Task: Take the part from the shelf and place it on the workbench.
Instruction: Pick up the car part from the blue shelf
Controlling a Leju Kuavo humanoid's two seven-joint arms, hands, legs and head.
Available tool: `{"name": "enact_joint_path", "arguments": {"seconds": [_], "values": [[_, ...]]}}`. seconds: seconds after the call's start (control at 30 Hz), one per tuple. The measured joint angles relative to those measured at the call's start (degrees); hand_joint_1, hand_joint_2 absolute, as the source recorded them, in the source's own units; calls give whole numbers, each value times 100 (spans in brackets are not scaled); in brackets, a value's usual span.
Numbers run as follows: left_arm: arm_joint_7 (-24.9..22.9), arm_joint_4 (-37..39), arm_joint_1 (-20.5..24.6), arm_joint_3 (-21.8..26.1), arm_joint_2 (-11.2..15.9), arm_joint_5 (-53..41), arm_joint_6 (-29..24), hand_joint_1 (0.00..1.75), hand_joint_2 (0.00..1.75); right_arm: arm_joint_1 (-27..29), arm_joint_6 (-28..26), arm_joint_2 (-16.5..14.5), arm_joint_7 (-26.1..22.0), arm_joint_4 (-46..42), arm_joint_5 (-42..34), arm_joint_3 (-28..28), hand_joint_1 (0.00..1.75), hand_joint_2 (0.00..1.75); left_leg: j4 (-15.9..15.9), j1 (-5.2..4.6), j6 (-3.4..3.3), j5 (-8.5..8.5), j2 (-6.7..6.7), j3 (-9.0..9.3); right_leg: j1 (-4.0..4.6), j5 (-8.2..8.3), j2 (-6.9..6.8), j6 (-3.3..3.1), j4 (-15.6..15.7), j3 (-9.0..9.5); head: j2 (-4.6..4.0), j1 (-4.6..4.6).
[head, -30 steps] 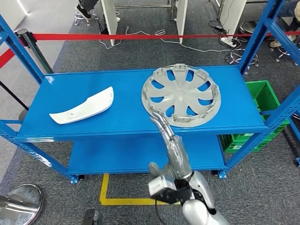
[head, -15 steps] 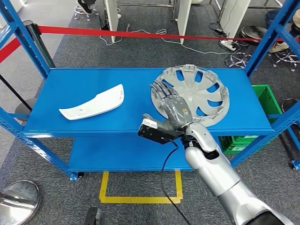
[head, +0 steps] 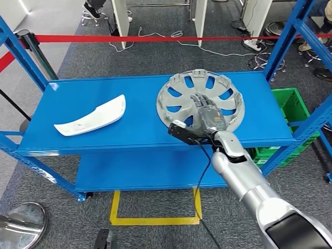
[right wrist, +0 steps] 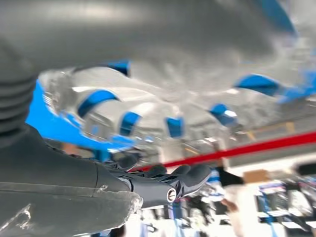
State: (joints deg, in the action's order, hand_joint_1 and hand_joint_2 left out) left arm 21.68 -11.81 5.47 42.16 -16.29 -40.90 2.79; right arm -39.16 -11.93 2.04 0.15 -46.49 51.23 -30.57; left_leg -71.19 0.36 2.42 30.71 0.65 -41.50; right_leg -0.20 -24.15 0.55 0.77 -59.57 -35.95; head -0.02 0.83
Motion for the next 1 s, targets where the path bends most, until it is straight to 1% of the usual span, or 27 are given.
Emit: {"name": "enact_joint_path", "arguments": {"seconds": [0.03,0.07,0.1,0.13,0.17,0.2,0.23,0.27,0.33,0.37,0.4,0.43,0.47,0.5,0.53,0.57,0.6,0.63,0.67,0.7,0.73,0.77,0.83,0.87,0.9,0.93,1.0], "values": [[-5,-1,7,0,1,-5,-5,0,0,-6,-10,2,36,102,37,51,0,175,-203,-1,-3,25,-1,-115,3,-2,-3,-3,0,2,0,-1],[-13,-1,14,0,1,-14,-9,0,0,-8,-19,3,60,193,78,103,0,175,-209,-1,-13,-57,-1,-129,4,-3,-3,-3,0,7,0,0],[-20,-1,21,0,2,-25,-13,0,0,-15,-32,3,75,274,117,153,0,175,-3,-2,-29,-231,-2,-31,4,-5,-1,-1,-1,14,0,-1],[-33,0,22,0,3,-33,-14,0,0,-28,-47,3,85,340,149,202,0,175,341,-1,-50,-444,-3,142,3,-7,6,5,-1,22,0,-2],[-44,0,21,0,4,-43,-15,0,0,-45,-67,4,91,397,175,255,0,175,709,-5,-70,-604,-4,330,14,-13,13,21,-7,23,0,-2],[-51,0,21,0,4,-50,-16,0,0,-61,-86,5,95,448,197,310,0,175,1013,-5,-91,-688,-4,480,26,-15,21,43,-15,13,1,0],[-57,1,20,0,3,-54,-17,0,0,-70,-100,6,96,492,215,364,0,175,1199,-7,-110,-710,-2,566,37,-12,26,71,-16,1,1,4],[-57,1,18,0,1,-58,-17,0,0,-73,-109,7,94,536,228,413,0,175,1278,-13,-131,-683,3,595,45,-5,26,102,-9,-8,1,5],[-57,0,13,1,-4,-62,-18,0,0,-69,-116,8,89,607,244,477,0,175,1319,-8,-189,-688,12,596,33,-4,20,166,8,-15,0,8],[-57,0,12,2,-5,-63,-19,0,0,-71,-120,9,86,632,246,503,0,175,1330,-1,-218,-696,13,601,28,-52,13,195,-47,-43,0,16],[-57,-1,13,2,-7,-63,-19,0,0,-76,-124,10,85,651,247,528,0,175,1341,9,-244,-705,11,606,24,-155,9,223,-211,-124,0,32],[-57,0,14,2,-8,-63,-18,0,0,-79,-126,11,84,668,247,552,0,175,1346,14,-260,-707,9,610,20,-307,4,244,-499,-263,0,44],[-57,0,14,2,-8,-63,-18,0,0,-75,-128,12,83,688,248,572,0,175,1345,14,-272,-705,7,611,19,-480,0,262,-879,-444,0,60],[-57,0,14,3,-8,-63,-17,0,0,-62,-126,12,81,712,250,587,0,175,1345,13,-280,-703,7,612,16,-618,-1,275,-1256,-631,0,64],[-57,1,13,3,-8,-65,-17,0,0,-44,-119,12,78,736,257,596,0,175,1344,12,-284,-701,8,614,14,-672,-2,283,-1508,-763,0,66],[-57,1,12,4,-8,-67,-16,0,0,-30,-103,12,73,759,269,602,0,175,1343,13,-284,-698,11,618,12,-620,-3,287,-1550,-799,0,70],[-57,1,12,4,-8,-72,-15,0,0,-24,-84,12,68,776,282,608,0,175,1342,15,-280,-695,14,625,8,-470,-5,289,-1363,-723,0,70],[-57,1,12,4,-8,-78,-14,0,0,-27,-61,12,60,786,296,610,0,175,1341,17,-270,-687,17,634,0,-263,-9,291,-999,-555,0,72],[-57,0,13,4,-7,-85,-12,0,0,-39,-29,11,49,797,309,611,0,175,1337,13,-251,-678,18,638,-6,-108,-9,294,-600,-357,0,70],[-57,0,16,4,-7,-94,-10,0,0,-52,12,5,37,807,319,611,0,175,1329,2,-226,-671,21,638,-10,1,-2,275,-279,-195,0,65],[-58,0,17,4,-6,-102,-8,0,0,-60,69,-2,25,820,326,611,0,175,1324,-10,-197,-669,23,635,-11,46,5,252,-83,-95,0,60],[-59,0,19,4,-5,-108,-4,0,0,-64,140,-10,13,838,331,611,0,175,1325,-20,-171,-672,26,629,-3,33,15,216,-18,-61,0,56],[-64,0,20,4,-4,-115,2,0,0,-68,307,-23,-7,881,332,612,0,175,1335,-15,-118,-674,26,627,3,47,21,135,-11,-67,0,54],[-68,-1,21,3,-3,-119,5,0,0,-78,382,-27,-14,904,331,612,0,175,1297,-11,-89,-636,21,611,-2,51,23,99,-5,-64,0,48],[-70,-1,23,3,-2,-124,7,0,0,-89,444,-31,-19,927,331,612,0,175,1162,-8,-59,-542,16,549,-13,57,22,67,4,-59,0,35],[-72,-2,26,2,-1,-128,8,0,0,-98,484,-34,-21,948,331,611,0,175,905,-6,-35,-393,9,427,-24,61,21,43,12,-53,0,22],[-72,-2,32,2,0,-133,9,0,0,-108,521,-36,-25,990,327,611,0,175,158,-4,-11,-50,3,61,-24,57,14,20,12,-51,0,3]]}}
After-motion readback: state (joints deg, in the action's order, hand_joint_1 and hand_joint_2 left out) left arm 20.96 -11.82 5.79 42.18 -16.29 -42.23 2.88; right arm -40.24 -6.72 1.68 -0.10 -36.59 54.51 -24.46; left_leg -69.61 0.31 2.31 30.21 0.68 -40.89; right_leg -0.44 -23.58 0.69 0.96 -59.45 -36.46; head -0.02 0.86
